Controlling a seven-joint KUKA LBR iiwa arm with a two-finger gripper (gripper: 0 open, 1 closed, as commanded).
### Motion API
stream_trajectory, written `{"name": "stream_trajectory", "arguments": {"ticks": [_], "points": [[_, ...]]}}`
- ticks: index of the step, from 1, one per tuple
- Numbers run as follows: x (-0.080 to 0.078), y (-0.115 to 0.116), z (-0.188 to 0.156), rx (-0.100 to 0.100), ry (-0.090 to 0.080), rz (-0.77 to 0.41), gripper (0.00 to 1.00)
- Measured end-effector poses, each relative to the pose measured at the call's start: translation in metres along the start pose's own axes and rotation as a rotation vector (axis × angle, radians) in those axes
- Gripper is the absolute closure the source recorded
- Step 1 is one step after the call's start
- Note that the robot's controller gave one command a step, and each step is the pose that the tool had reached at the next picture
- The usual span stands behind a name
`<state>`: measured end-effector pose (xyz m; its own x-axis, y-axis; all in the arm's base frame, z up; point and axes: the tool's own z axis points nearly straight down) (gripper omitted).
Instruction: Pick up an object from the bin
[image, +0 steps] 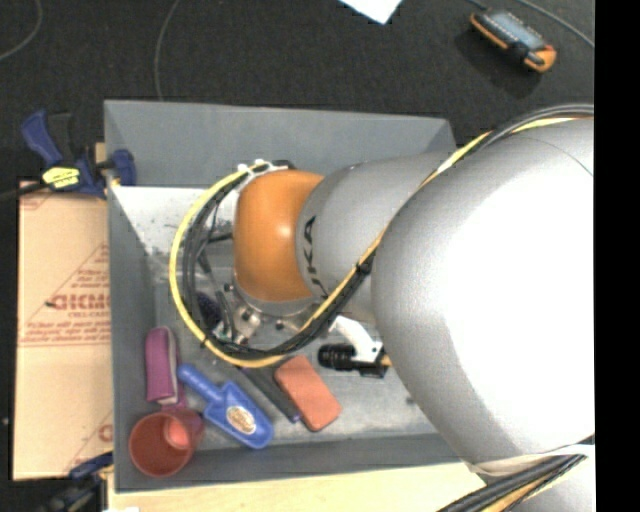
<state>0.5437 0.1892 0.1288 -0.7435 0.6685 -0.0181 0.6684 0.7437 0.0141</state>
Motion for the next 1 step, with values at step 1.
{"name": "stream_trajectory", "arguments": {"ticks": [1], "points": [[-0.0013, -0.0002, -0.0342, 0.002, 0.000, -0.003, 1.00]]}}
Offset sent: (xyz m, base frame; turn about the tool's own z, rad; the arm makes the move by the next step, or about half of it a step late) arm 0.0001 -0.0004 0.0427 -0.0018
